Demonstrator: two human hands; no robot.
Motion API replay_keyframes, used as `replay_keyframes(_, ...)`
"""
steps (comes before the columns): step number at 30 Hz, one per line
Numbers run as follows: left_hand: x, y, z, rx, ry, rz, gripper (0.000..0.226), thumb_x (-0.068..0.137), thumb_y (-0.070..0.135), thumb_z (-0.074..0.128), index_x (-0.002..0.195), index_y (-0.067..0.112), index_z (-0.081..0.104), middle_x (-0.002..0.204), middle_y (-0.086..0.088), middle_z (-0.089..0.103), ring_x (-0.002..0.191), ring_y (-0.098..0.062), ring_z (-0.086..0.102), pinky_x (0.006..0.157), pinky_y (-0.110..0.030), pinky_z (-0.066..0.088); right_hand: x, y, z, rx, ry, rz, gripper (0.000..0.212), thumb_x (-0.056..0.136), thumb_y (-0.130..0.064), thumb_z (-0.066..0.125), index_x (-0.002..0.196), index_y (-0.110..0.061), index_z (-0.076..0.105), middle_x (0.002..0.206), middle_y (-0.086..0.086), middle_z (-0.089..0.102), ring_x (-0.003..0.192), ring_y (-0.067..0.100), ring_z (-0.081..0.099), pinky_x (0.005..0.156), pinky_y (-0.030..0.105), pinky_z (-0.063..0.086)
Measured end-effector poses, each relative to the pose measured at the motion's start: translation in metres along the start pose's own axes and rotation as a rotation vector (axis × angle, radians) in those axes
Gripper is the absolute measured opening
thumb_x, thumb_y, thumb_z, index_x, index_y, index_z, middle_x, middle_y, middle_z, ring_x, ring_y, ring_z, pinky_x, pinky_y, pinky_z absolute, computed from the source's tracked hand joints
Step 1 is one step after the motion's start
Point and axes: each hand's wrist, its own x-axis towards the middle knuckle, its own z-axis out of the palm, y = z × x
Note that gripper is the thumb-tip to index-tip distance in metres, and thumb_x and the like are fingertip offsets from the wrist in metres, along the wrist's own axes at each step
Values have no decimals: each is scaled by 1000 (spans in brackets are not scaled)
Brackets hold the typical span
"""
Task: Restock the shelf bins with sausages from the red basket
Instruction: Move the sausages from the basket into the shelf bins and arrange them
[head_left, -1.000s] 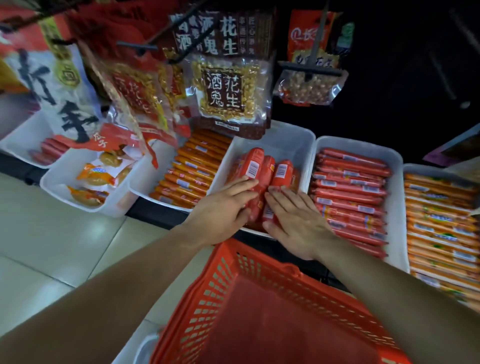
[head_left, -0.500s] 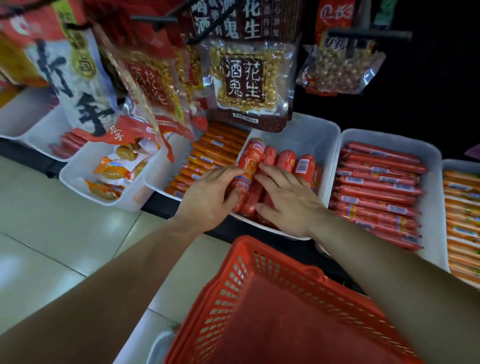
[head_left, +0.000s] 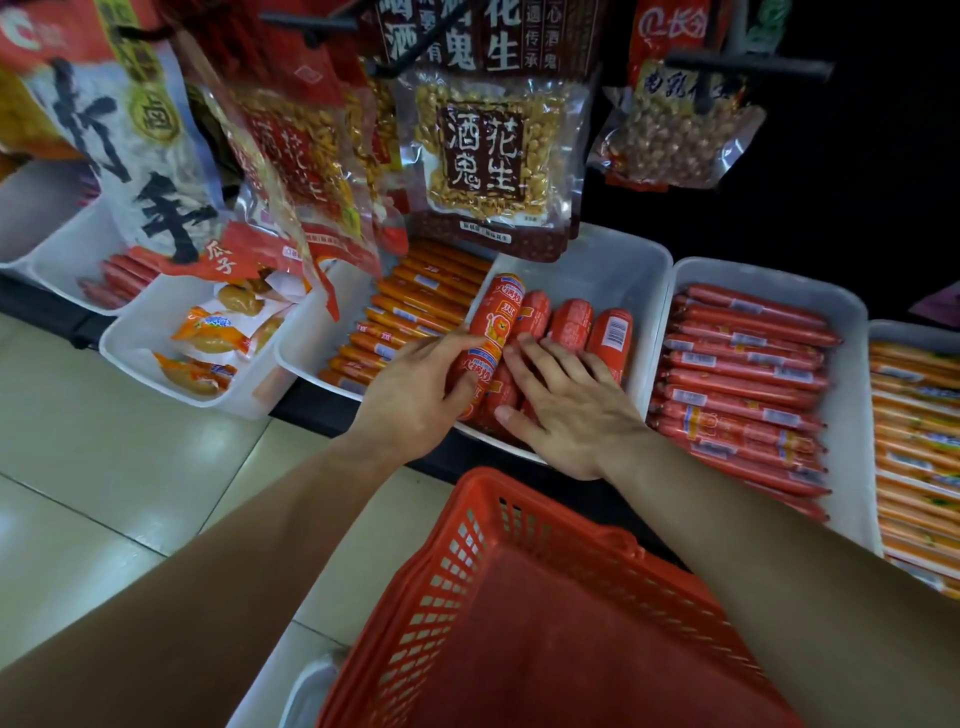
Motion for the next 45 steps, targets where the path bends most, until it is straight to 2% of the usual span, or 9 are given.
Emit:
replay_keyframes(6, 1, 2, 4, -32, -44, -83, 40, 100, 44, 47, 139, 45, 38, 138, 0, 52, 122, -20, 52, 92, -44, 54, 4, 4, -3, 32, 74, 30, 68, 94, -70, 10, 151, -35, 21, 165, -4, 4, 151, 21, 3, 121, 50, 12)
replay_keyframes(10, 4, 3, 0, -5, -35, -71, 43, 99, 40, 51, 142, 40, 43, 140, -1, 50, 127, -19, 47, 95, -41, 52, 8, 4, 0, 39, 55, 48, 70, 94, -71, 8, 154, -35, 18, 167, -8, -11, 153, 22, -13, 122, 51, 0)
replay_keyframes(18, 4, 2, 5, 16, -13, -37, 45, 100, 39, 50, 145, 39, 44, 149, 5, 47, 134, -17, 42, 101, -39, 48, 7, 15, -15, -39, 91, 30, 66, 91, -71, 14, 146, -38, 30, 159, -6, 22, 143, 25, 18, 114, 50, 26)
replay_keyframes(22, 5, -2, 12, 76, -83, -18, 50, 100, 38, 52, 148, 39, 40, 155, 16, 37, 142, -13, 29, 108, -37, 41, 6, 28, -14, -27, 58, -12, 68, 89, -72, 22, 136, -26, 39, 161, -1, 22, 149, 24, 15, 119, 52, 19)
replay_keyframes(25, 11, -8, 14, 51, -113, -14, 49, 99, 37, 52, 147, 40, 42, 154, 18, 38, 141, -13, 31, 109, -36, 40, 26, 24, -25, -3, 118, 29, 67, 90, -68, 30, 143, -27, 34, 149, 0, 35, 136, 24, 32, 113, 46, 28)
replay_keyframes(29, 11, -5, 11, -28, 54, 6, 35, 95, 24, 60, 129, 29, 65, 137, 10, 60, 127, -13, 51, 100, -34, 49, 75, 16, -34, 92, 33, 179, 79, 94, -68, 32, 158, -26, 14, 166, 3, 11, 152, 25, 7, 121, 50, 10)
replay_keyframes(31, 7, -1, 11, -113, 137, -44, 33, 94, 18, 60, 126, 26, 66, 128, 6, 66, 116, -12, 59, 93, -32, 53, 92, 14, -32, 126, -16, 255, 87, 90, -73, 34, 159, -27, 9, 166, 2, 16, 151, 24, 13, 119, 51, 12)
replay_keyframes(40, 15, -1, 20, -273, 160, -146, 40, 99, 13, 52, 138, 19, 56, 141, 2, 55, 126, -14, 54, 103, -35, 49, 111, 26, -40, 251, -56, 327, 87, 73, -87, 45, 139, -31, 32, 136, 5, 57, 127, 30, 51, 105, 50, 32)
replay_keyframes(45, 15, -1, 22, -232, 133, -100, 45, 96, 26, 60, 139, 19, 53, 140, 6, 52, 125, -10, 51, 104, -34, 47, 113, 22, -48, 282, -49, 297, 87, 75, -83, 50, 144, -33, 33, 142, 8, 52, 133, 33, 44, 109, 48, 30)
